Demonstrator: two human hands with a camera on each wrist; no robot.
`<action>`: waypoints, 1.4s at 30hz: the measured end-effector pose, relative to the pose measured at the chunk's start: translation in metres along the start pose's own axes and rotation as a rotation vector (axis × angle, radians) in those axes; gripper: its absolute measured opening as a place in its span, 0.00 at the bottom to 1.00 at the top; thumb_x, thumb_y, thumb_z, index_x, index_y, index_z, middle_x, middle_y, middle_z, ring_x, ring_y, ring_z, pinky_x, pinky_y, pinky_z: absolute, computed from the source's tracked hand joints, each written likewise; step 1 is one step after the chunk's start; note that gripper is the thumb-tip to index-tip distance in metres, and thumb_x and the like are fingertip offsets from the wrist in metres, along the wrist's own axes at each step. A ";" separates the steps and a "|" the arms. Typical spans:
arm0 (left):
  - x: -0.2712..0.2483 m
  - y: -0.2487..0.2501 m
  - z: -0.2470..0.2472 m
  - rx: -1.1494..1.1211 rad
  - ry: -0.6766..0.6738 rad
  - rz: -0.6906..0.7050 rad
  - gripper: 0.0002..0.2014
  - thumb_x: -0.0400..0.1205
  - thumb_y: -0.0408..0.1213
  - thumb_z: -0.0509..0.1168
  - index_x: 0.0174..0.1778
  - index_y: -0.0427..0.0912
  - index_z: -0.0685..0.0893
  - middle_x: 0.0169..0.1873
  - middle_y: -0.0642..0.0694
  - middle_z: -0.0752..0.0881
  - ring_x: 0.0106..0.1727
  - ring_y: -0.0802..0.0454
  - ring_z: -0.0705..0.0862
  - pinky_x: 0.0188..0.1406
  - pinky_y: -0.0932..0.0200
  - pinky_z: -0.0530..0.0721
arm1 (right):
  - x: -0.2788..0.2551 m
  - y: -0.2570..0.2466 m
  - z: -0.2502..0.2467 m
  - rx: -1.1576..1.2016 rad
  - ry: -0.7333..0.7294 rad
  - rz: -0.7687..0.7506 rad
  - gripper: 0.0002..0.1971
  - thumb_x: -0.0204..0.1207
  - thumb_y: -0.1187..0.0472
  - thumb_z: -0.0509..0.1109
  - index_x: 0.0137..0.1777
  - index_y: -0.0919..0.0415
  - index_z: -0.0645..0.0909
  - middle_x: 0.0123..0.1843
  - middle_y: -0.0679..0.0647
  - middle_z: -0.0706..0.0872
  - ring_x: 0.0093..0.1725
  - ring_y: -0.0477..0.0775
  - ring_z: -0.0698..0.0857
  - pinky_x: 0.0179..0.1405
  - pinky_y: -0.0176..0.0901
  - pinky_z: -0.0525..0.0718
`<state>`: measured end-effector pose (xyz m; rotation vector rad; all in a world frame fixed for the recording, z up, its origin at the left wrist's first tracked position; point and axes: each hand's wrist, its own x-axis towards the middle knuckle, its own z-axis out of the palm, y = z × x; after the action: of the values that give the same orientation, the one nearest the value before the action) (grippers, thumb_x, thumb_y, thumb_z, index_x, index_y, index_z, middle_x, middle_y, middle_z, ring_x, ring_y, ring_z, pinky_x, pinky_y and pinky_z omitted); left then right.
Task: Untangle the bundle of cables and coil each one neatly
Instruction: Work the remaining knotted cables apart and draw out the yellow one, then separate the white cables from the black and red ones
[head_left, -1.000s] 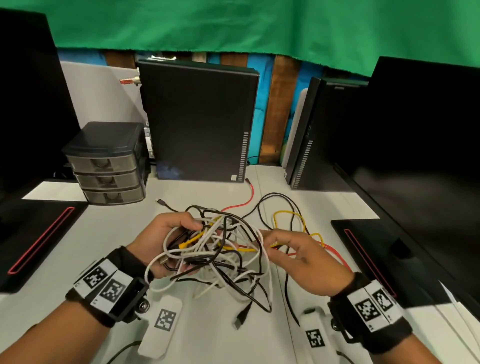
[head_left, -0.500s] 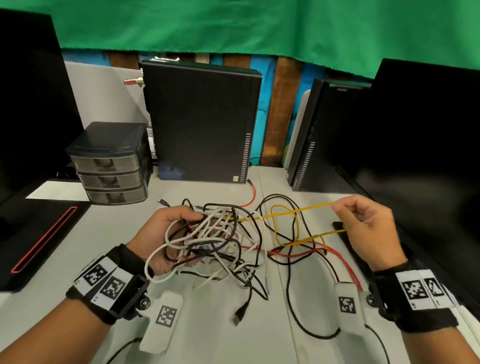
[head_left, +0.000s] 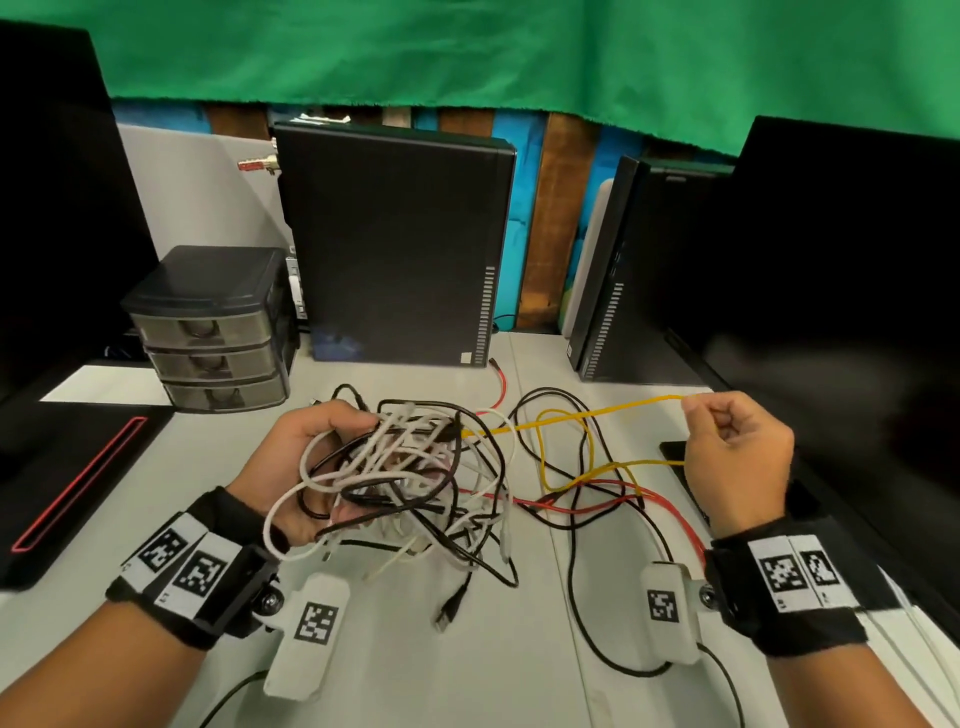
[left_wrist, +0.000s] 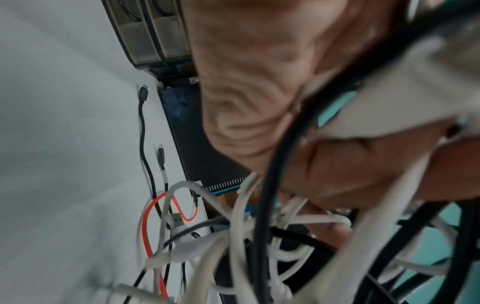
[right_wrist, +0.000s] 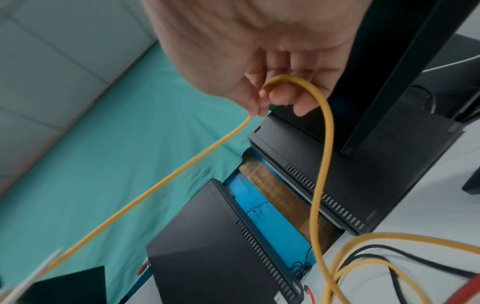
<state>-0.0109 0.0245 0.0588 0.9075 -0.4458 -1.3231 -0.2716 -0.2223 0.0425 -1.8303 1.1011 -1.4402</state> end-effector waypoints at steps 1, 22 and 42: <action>-0.001 0.002 -0.005 -0.006 -0.033 0.011 0.13 0.59 0.40 0.75 0.30 0.33 0.87 0.23 0.40 0.85 0.18 0.45 0.82 0.19 0.63 0.80 | 0.006 0.006 -0.005 0.016 0.073 0.051 0.09 0.80 0.61 0.70 0.38 0.49 0.82 0.34 0.53 0.85 0.33 0.55 0.85 0.36 0.52 0.87; -0.024 0.049 -0.001 -0.178 -0.343 0.143 0.30 0.85 0.45 0.40 0.62 0.24 0.76 0.57 0.25 0.85 0.39 0.37 0.87 0.30 0.55 0.65 | -0.073 -0.039 0.044 -0.011 -0.691 -0.048 0.06 0.82 0.59 0.72 0.54 0.49 0.88 0.50 0.38 0.90 0.55 0.37 0.86 0.54 0.29 0.80; -0.008 0.028 0.022 -0.134 0.003 0.238 0.21 0.84 0.45 0.54 0.54 0.33 0.87 0.45 0.38 0.89 0.26 0.47 0.85 0.21 0.61 0.82 | -0.099 -0.061 0.038 0.232 -0.687 0.029 0.08 0.79 0.65 0.75 0.52 0.50 0.89 0.45 0.44 0.91 0.49 0.46 0.89 0.53 0.45 0.87</action>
<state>-0.0114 0.0245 0.0948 0.7209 -0.4427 -1.1200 -0.2274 -0.1084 0.0329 -1.9018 0.5809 -0.7678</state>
